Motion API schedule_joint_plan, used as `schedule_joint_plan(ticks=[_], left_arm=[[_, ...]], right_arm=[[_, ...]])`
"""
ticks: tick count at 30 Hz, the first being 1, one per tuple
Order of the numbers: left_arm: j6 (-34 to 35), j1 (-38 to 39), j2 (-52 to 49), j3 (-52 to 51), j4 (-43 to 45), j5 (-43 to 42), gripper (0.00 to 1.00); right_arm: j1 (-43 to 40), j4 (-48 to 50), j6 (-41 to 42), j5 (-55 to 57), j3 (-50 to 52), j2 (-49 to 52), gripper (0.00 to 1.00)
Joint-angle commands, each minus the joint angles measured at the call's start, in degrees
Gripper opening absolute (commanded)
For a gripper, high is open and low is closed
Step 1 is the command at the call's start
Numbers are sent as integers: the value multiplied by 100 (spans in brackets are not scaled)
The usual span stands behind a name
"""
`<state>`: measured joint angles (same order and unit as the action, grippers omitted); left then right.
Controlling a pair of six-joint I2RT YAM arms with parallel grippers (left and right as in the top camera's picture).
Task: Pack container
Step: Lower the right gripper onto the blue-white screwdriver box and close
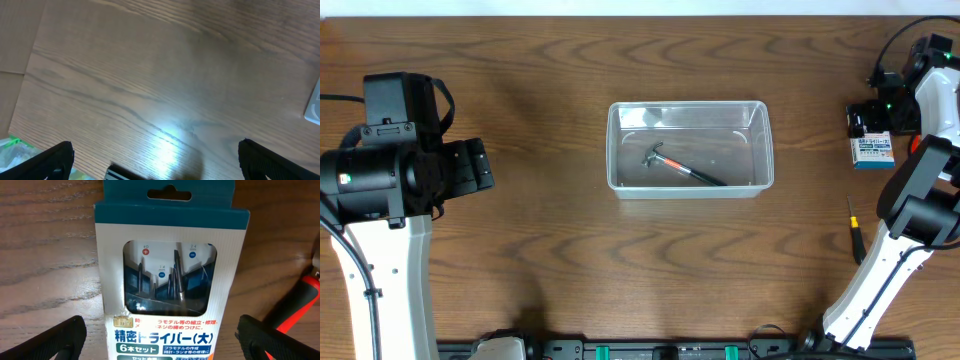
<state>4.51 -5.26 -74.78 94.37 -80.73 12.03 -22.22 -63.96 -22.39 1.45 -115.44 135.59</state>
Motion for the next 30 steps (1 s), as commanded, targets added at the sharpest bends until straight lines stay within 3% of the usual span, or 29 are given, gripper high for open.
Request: schedule_joint_plan(ticks=[1, 30], left_arm=[[55, -31, -7, 31, 0, 46, 98], [55, -31, -7, 31, -22, 44, 98]], right_arm=[[-26, 2, 72, -39, -101, 52, 99], [-90, 72, 162, -46, 94, 321, 99]])
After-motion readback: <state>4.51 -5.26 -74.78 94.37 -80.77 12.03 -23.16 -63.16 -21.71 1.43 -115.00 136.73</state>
